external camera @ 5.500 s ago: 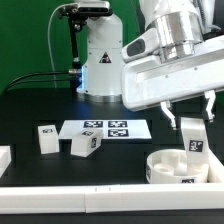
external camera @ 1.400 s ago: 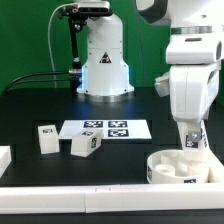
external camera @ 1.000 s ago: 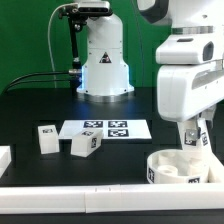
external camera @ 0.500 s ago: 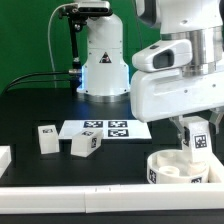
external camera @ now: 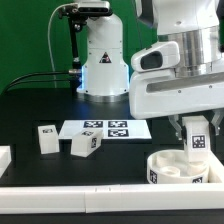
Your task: Assemble stool
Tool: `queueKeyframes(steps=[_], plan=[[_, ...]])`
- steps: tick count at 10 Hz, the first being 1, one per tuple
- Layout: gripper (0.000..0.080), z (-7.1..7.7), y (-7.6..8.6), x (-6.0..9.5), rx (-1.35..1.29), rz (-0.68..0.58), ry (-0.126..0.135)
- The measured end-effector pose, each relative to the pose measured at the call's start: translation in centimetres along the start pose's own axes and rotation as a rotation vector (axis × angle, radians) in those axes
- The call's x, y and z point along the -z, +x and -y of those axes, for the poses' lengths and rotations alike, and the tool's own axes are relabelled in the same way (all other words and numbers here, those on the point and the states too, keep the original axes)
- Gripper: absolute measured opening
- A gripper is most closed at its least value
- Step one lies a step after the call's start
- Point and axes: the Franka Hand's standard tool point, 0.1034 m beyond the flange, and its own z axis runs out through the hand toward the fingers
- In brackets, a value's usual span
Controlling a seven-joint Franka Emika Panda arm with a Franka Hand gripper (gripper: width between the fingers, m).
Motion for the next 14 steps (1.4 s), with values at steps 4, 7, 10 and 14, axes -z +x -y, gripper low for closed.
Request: queueKeyframes(steps=[4,7,10,14], plan=[[0.0337,0.0,1.2,-0.1,-0.493,-0.036,0.074],[0.0337,0.2,1.1,-0.1,-0.634,-0.024,0.088],[0.0337,0.6,1.3,0.0,-0.945,-0.009,0.133],[0.0337,1.2,1.3,0.0,-1.235,-0.034,0.194]])
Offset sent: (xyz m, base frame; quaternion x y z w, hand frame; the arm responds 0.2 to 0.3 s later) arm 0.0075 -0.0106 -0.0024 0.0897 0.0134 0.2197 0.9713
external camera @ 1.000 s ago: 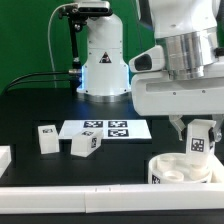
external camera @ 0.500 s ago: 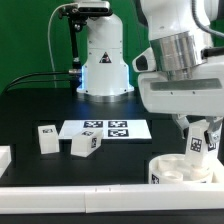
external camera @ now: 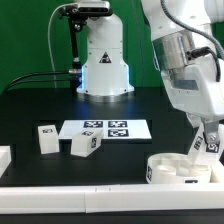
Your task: Assemble stool
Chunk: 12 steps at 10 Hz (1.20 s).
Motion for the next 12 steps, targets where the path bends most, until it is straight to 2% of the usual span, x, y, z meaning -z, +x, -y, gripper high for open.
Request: queueKeyframes(steps=[1,2,3,4,5,6,7,11,12], plan=[[0.0420,0.0,0.0,0.0,0.001,0.000,0.000],[0.0562,0.0,0.0,0.0,0.002,0.000,0.000],[0.0562,0.0,-0.1,0.0,0.031,0.000,-0.003],[0.0629,-0.2,-0.2,0.3,0.121,0.010,-0.019],[0.0629,-0.1,-0.2,1.1,0.224,0.026,-0.037],[0.0646,0.1,-0.7,1.9,0.368,0.053,-0.070],[0.0649,0.6,-1.1,2.2,0.491,0.067,-0.090],[0.0649,0.5,-0.9,2.0,0.717,0.070,-0.081],[0.0649,0.2,-1.0,1.9,0.862,0.074,-0.102]])
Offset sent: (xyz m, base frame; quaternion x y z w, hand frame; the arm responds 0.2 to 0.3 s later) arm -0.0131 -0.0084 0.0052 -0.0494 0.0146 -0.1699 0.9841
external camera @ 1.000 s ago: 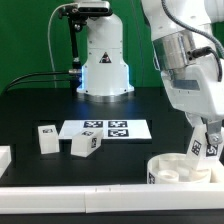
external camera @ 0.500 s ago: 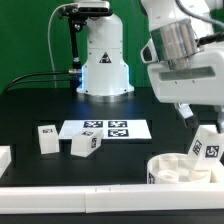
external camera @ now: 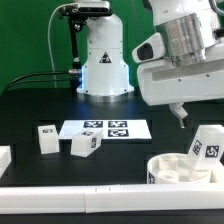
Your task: Assemble stool
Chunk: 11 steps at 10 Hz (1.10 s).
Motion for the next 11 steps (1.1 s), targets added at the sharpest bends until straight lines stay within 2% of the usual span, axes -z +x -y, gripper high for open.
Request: queueKeyframes(steps=[2,7,8,9,11], plan=[[0.0649,0.69,-0.48,0.17,0.342,0.014,-0.074],[0.0649,0.11,-0.42,-0.09,0.640,0.016,-0.078],[0.0649,0.23,-0.39,0.03,0.804,0.011,-0.106],[0.0649,0.52,-0.31,0.26,1.011,0.012,-0.144],[0.0649,1.04,-0.81,-0.04,1.279,0.027,-0.188]])
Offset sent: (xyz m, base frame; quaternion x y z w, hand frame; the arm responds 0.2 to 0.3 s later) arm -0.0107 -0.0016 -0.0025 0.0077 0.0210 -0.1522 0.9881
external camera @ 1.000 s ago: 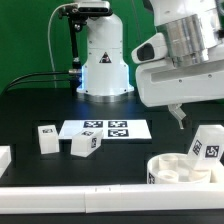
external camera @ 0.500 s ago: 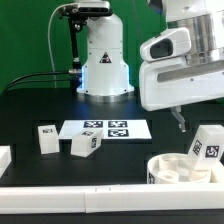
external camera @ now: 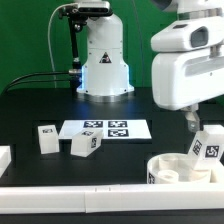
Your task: Assemble stool
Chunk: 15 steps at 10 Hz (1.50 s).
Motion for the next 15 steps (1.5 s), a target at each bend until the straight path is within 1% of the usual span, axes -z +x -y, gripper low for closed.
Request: queueKeyframes(steps=[1,4,5,7,8,9,11,12,13,14,15], plan=[[0.0649,0.2,-0.1,-0.1,0.059,0.002,0.002],[0.0649,-0.2,-0.3,-0.2,0.246,0.006,-0.006],[0.0649,-0.7,-0.3,-0.4,0.446,0.016,-0.031],[0.0649,-0.8,-0.2,-1.4,0.746,0.036,-0.071],[0.0649,-0.5,-0.4,-2.2,0.828,0.055,-0.073],[0.0649,-0.5,-0.6,-2.7,0.908,0.066,-0.070],[0.0649,-1.6,-1.1,-2.7,0.999,0.079,-0.062],[0.0649,-1.7,-1.1,-2.7,1.014,0.081,-0.063],[0.0521,-1.7,-1.1,-2.7,0.991,0.079,-0.063],[0.0521,-1.7,-1.1,-2.7,0.977,0.079,-0.063],[0.0385,-1.7,-1.1,-2.7,0.966,0.078,-0.064]])
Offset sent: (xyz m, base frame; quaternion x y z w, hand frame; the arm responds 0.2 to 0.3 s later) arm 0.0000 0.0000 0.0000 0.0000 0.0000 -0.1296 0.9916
